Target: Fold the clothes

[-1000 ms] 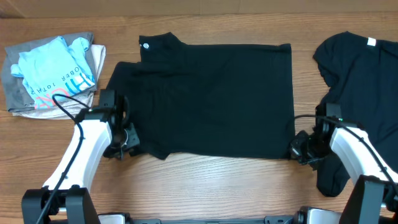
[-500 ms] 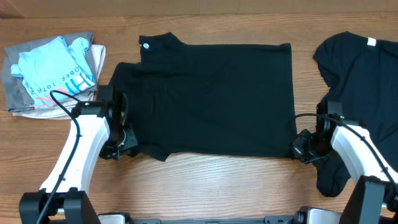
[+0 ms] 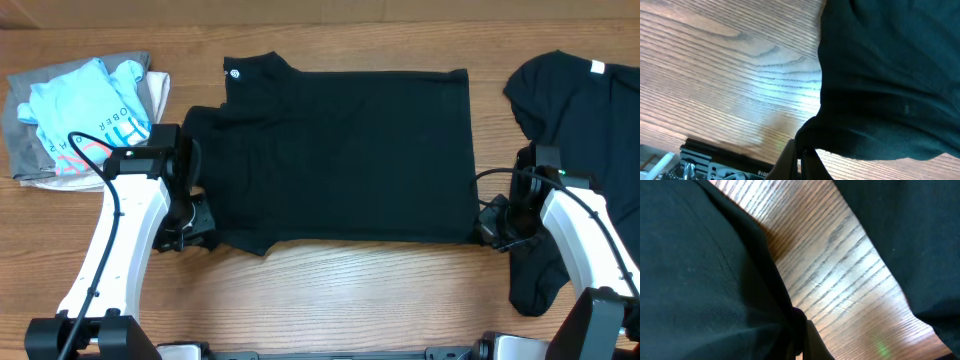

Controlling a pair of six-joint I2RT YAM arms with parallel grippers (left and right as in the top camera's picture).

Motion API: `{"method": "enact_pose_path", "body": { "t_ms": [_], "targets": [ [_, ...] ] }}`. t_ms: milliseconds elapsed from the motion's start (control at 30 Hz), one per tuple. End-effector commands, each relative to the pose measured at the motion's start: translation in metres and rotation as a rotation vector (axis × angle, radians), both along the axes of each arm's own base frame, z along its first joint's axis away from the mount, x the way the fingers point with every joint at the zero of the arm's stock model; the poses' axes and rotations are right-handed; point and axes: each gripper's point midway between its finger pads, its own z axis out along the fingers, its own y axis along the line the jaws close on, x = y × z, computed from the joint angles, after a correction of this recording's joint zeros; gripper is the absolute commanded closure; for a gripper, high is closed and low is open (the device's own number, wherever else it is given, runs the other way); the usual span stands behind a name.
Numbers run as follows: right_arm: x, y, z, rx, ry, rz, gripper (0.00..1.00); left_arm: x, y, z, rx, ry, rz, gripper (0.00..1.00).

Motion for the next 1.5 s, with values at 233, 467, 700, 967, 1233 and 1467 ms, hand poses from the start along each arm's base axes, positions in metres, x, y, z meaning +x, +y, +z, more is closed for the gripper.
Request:
{"method": "enact_pose_path", "body": {
  "t_ms": [233, 467, 700, 967, 1233, 1467],
  "targets": [
    [0.029, -0.011, 0.037, -0.034, -0.077, 0.009, 0.96, 0.028, 0.003, 0.034, 0.028, -0.100, -0.058, 0.96],
    [0.040, -0.013, 0.057, -0.041, -0.114, 0.012, 0.96, 0.031, -0.006, 0.055, 0.060, -0.110, -0.145, 0.96],
    [0.035, -0.012, 0.057, -0.037, -0.092, 0.017, 0.96, 0.021, -0.012, 0.057, 0.073, -0.068, -0.178, 0.96],
    [0.044, -0.014, 0.050, -0.038, -0.101, 0.015, 0.96, 0.046, -0.014, 0.041, 0.074, -0.097, -0.179, 0.96],
    [0.075, -0.020, 0.036, -0.035, -0.088, 0.016, 0.96, 0.079, -0.013, 0.005, 0.102, -0.026, -0.184, 0.96],
    [0.121, -0.020, 0.041, -0.007, -0.198, 0.016, 0.96, 0.130, -0.018, 0.016, 0.101, -0.116, -0.180, 0.96]
  ]
}}
